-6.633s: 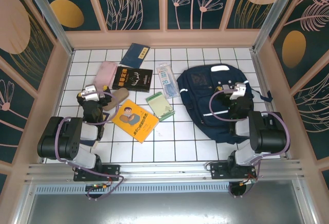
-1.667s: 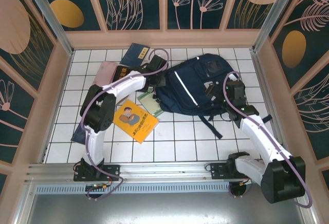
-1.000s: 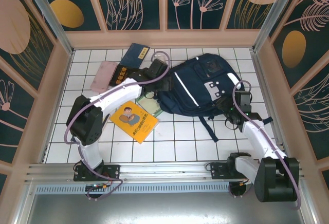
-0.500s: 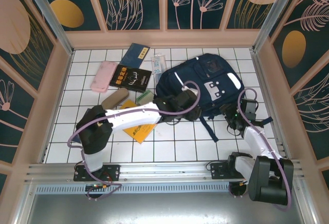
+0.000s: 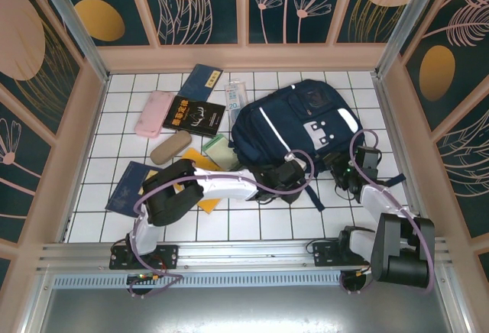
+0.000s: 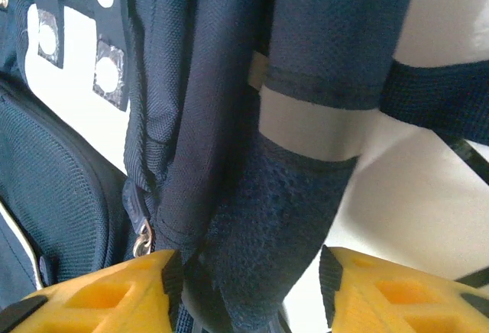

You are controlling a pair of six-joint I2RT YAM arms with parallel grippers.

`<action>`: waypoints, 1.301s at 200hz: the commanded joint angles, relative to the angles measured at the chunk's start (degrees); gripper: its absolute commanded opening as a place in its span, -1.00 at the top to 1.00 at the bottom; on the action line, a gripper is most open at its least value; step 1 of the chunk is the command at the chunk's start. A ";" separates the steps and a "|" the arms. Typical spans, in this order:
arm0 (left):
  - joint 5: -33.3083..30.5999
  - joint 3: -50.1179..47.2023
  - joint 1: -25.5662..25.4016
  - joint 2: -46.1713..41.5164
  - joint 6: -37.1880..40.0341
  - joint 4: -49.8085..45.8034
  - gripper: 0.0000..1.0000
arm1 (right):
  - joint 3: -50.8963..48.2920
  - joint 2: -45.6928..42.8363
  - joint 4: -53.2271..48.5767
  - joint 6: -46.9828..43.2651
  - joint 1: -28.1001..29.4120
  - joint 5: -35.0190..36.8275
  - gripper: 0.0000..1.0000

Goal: Pack books, pencil case, and school supplies into a backpack

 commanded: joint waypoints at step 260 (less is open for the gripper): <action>3.83 11.59 8.95 7.81 12.59 6.61 0.43 | 13.37 12.78 -3.95 -1.82 1.88 -7.30 1.00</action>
